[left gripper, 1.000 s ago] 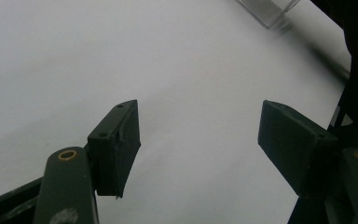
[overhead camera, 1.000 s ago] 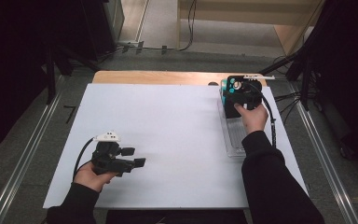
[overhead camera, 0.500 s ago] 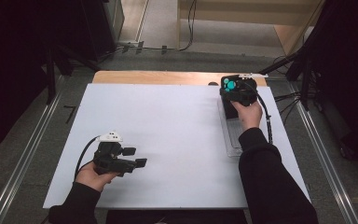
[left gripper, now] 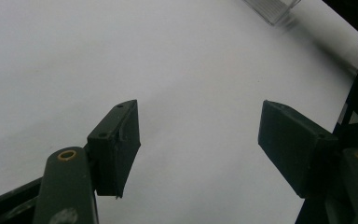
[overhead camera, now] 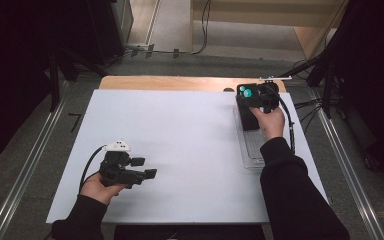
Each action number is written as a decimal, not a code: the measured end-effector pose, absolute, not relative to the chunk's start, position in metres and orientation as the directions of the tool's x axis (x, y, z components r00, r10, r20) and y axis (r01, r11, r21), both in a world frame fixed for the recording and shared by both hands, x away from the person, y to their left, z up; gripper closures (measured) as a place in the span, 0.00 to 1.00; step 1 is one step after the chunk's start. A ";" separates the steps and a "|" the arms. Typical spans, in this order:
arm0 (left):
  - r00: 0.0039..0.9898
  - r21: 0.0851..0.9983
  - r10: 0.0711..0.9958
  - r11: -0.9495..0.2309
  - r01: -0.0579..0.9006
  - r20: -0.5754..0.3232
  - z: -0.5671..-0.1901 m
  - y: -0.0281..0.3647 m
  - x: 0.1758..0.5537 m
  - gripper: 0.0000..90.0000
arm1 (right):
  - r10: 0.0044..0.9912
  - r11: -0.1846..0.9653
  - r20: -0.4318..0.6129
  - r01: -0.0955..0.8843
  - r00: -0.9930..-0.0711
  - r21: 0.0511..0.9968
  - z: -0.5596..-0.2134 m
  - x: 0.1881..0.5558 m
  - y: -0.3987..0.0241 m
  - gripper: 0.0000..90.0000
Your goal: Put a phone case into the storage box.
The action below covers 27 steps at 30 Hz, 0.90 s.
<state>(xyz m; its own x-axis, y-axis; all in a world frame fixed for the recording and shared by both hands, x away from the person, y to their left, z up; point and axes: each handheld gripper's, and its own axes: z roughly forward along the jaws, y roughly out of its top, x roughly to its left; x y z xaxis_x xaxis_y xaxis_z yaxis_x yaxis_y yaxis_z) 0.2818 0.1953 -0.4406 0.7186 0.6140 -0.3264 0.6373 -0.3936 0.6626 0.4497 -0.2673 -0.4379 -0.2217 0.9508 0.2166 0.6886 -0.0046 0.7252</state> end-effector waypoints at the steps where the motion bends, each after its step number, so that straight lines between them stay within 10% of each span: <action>1: 0.718 0.662 0.615 -0.393 0.638 -0.326 -0.441 0.196 0.282 0.32 | 0.951 0.005 0.211 0.691 -0.228 0.723 -0.435 0.447 -0.266 0.00; 27: 0.722 0.672 0.603 -0.381 0.635 -0.340 -0.432 0.205 0.283 0.32 | 0.768 0.198 0.306 0.662 -0.563 0.723 -0.409 0.362 -0.210 0.06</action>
